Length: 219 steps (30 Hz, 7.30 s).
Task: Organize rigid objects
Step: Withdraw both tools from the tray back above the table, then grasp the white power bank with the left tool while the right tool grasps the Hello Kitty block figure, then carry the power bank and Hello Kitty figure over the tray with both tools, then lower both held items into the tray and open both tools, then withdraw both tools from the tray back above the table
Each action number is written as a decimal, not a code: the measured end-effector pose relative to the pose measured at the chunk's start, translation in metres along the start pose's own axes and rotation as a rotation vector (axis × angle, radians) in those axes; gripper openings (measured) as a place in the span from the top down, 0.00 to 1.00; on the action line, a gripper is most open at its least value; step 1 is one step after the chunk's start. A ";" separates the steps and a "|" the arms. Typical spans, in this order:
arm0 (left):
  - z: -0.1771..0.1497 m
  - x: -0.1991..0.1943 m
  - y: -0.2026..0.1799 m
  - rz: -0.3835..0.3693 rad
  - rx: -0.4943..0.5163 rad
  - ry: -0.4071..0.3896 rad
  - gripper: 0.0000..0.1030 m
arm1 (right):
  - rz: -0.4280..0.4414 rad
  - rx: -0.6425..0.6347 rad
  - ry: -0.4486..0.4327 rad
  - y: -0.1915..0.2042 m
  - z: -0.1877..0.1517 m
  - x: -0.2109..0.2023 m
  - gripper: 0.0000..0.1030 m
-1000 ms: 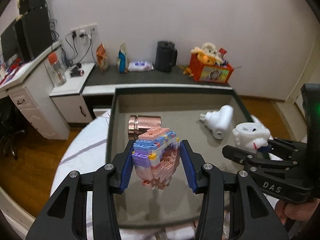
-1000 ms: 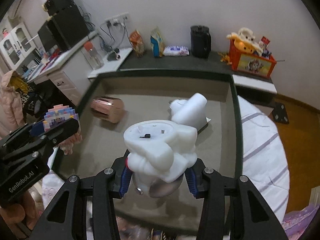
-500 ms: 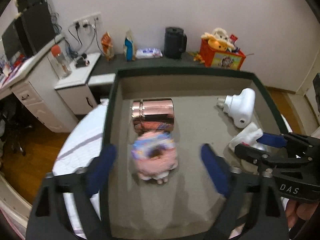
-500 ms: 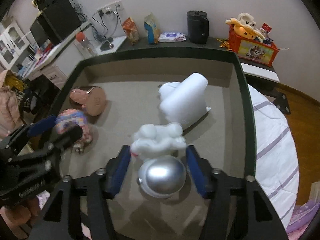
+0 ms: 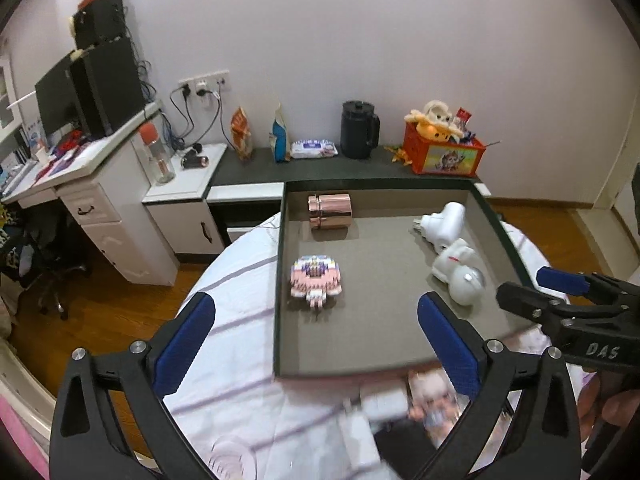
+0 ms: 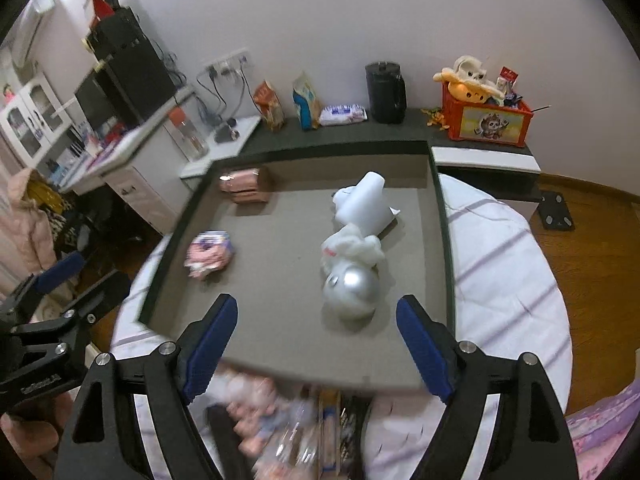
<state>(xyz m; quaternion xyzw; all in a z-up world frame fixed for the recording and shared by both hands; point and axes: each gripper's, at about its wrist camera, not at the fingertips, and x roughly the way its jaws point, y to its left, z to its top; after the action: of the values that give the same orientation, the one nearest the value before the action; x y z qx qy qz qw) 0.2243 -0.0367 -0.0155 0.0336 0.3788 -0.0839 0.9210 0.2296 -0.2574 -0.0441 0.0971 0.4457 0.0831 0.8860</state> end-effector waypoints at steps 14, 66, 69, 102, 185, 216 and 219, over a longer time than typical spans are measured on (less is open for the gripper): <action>-0.111 -0.155 0.026 -0.004 -0.107 -0.110 0.00 | 0.005 -0.035 -0.245 0.031 -0.120 -0.171 0.19; -0.154 -0.099 -0.009 0.051 -0.083 -0.027 0.00 | -0.079 -0.062 -0.176 0.035 -0.167 -0.141 0.19; -0.148 -0.076 -0.011 0.060 -0.074 -0.009 0.00 | -0.079 -0.057 -0.143 0.028 -0.160 -0.121 0.19; -0.132 0.060 -0.014 -0.065 -0.122 0.129 0.59 | -0.089 -0.092 -0.002 0.024 -0.147 0.011 0.46; -0.005 0.027 -0.030 -0.004 0.001 0.077 0.01 | -0.102 -0.021 0.012 -0.017 -0.006 0.012 0.19; -0.107 -0.142 0.017 0.044 -0.103 -0.075 0.00 | -0.042 -0.102 -0.219 0.042 -0.117 -0.155 0.19; -0.112 -0.145 0.015 0.037 -0.107 -0.074 0.00 | -0.044 -0.083 -0.221 0.037 -0.120 -0.156 0.19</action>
<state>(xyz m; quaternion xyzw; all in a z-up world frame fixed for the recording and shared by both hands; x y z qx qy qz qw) 0.0483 0.0106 0.0066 -0.0116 0.3479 -0.0476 0.9363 0.0380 -0.2460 0.0158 0.0590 0.3436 0.0707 0.9346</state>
